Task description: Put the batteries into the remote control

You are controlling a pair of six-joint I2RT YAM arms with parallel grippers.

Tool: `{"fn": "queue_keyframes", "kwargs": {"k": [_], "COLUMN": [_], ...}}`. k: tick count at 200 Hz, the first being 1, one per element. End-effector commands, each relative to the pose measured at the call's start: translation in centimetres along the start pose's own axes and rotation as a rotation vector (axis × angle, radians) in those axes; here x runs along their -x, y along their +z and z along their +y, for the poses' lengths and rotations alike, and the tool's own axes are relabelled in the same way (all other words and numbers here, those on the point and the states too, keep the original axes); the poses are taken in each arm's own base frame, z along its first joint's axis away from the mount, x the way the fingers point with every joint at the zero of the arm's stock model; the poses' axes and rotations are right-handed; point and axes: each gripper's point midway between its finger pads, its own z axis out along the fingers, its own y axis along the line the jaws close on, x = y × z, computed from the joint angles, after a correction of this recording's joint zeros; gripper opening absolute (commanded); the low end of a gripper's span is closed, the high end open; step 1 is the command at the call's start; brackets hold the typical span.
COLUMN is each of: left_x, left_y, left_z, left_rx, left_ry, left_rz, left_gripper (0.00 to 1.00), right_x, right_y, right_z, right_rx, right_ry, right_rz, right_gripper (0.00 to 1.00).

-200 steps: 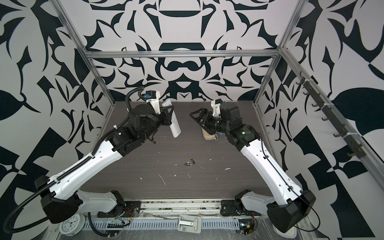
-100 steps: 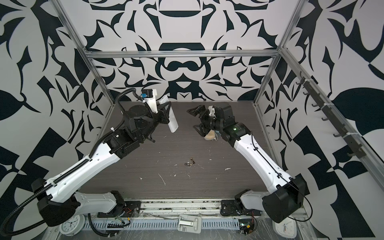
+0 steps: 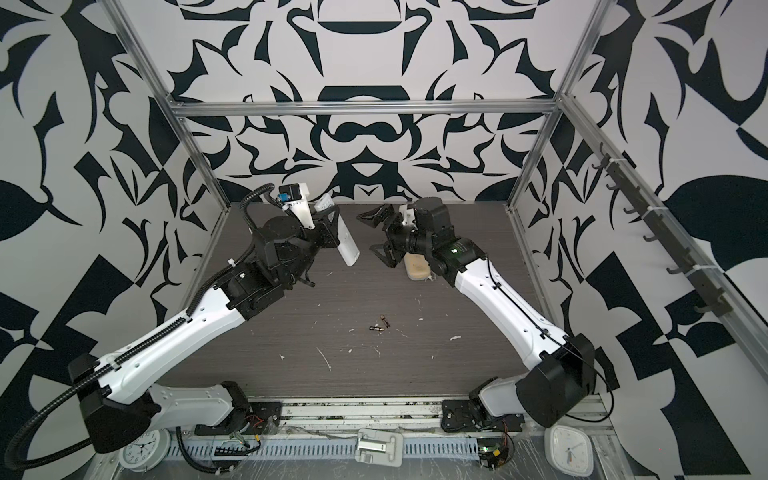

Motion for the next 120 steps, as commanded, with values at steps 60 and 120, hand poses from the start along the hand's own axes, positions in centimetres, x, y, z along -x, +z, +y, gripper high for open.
{"fn": "queue_keyframes", "kwargs": {"k": [60, 120], "left_x": [1.0, -0.1], "left_y": [-1.6, -1.2], "left_z": [3.4, 4.5], "left_rx": [0.059, 0.109], "left_ry": [-0.205, -0.152], "left_rz": [-0.107, -0.103], "left_gripper": [0.00, 0.00], "right_x": [-0.5, -1.3], "right_y": [0.7, 3.3], "right_z": [0.1, -1.5], "right_rx": [-0.044, -0.099], "right_ry": [-0.103, -0.112], "right_rz": [0.052, 0.113], "right_gripper": [0.98, 0.97]}}
